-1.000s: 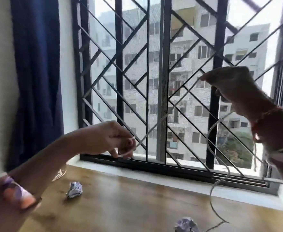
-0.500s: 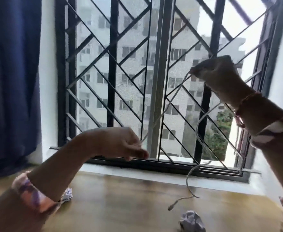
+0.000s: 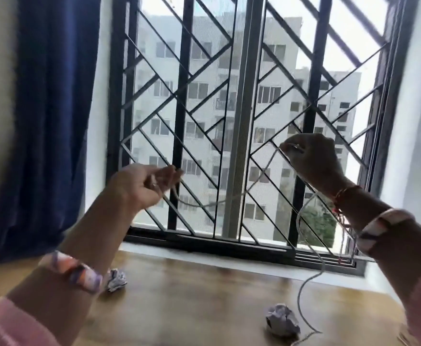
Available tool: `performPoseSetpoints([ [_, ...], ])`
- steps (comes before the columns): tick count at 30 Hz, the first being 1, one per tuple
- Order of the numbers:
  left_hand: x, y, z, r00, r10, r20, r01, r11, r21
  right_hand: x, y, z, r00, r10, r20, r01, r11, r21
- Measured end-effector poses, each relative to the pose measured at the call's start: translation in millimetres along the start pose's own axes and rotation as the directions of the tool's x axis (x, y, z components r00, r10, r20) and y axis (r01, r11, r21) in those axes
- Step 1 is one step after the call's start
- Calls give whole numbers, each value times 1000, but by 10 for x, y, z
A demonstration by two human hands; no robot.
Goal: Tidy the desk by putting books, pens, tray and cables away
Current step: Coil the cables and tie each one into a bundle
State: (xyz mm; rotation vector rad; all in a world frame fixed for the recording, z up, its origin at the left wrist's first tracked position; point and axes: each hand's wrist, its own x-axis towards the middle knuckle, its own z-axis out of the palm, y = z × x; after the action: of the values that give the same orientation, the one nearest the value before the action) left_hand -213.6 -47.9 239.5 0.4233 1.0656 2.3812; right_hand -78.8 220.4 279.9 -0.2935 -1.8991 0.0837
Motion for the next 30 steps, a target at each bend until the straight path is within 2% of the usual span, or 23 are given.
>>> performPoseSetpoints([
  [1,45,76,-84,991,42,-126,-63,983,-170,-76,-27,-85,1000,-11,5,11,1000,21],
  [3,38,248,-167,928,88,-361,-218,916,-338,-220,-77,-160,994,-86,62,85,996,34],
  [4,-121,281,-168,854,104,-510,-288,911,-296,-321,-118,-199,986,-130,108,127,991,37],
  [5,-166,296,-207,768,230,-598,-361,926,-107,-438,-190,-232,973,-165,159,161,986,43],
  [7,-167,199,-336,707,457,-540,-389,888,243,-653,-325,-270,952,-210,222,194,977,94],
  [9,-205,106,-362,575,651,-496,-252,718,649,-782,-408,-308,953,-229,200,203,969,144],
  [10,-223,38,-363,500,793,-349,-221,506,834,-814,-427,-360,962,-217,166,192,969,155],
  [11,-200,-53,-368,440,897,-40,-255,168,952,-791,-417,-415,976,-182,120,163,974,155],
  [12,-273,-195,-335,443,839,317,-308,-189,932,-781,-398,-516,990,-124,69,112,982,153],
  [13,-390,-332,-312,457,676,578,-337,-470,816,-765,-371,-633,997,-67,29,62,987,148],
  [14,-525,-458,-290,460,521,719,-366,-627,688,-751,-329,-739,1000,-29,4,28,990,142],
  [15,-612,-564,-278,470,411,781,-382,-704,599,-739,-294,-831,1000,-17,-12,19,991,132],
  [16,-725,-638,-213,537,328,777,-451,-666,594,-723,-270,-897,1000,-9,-28,12,992,127],
  [17,-830,-676,-106,629,252,736,-554,-518,651,-704,-246,-936,999,6,-49,1,992,129],
  [18,-923,-690,21,716,128,686,-651,-233,722,-680,-224,-949,997,26,-70,-16,991,135],
  [19,-981,-677,143,757,1,654,-652,73,754,-645,-188,-941,995,44,-89,-32,991,130],
  [21,-1052,-598,366,722,-126,680,-569,449,688,-580,-112,-897,992,74,-102,-65,994,90],
  [23,-1002,-548,551,645,-21,764,-492,753,436,-533,-7,-812,995,91,-49,-89,995,47],
  [24,-931,-510,640,639,68,766,-393,885,250,-528,46,-752,997,76,-3,-76,997,17],
  [25,-827,-458,725,659,148,738,-266,963,44,-538,90,-689,998,39,57,-37,999,-21],
  [26,-701,-405,801,699,224,679,-160,974,-158,-571,114,-628,992,-10,129,17,999,-47],
  [28,-403,-278,910,832,314,457,-38,854,-518,-616,138,-494,957,-77,279,92,995,-40],
  [30,-85,-195,938,923,338,183,-122,709,-695,-639,133,-347,918,-144,369,165,986,-27],
])
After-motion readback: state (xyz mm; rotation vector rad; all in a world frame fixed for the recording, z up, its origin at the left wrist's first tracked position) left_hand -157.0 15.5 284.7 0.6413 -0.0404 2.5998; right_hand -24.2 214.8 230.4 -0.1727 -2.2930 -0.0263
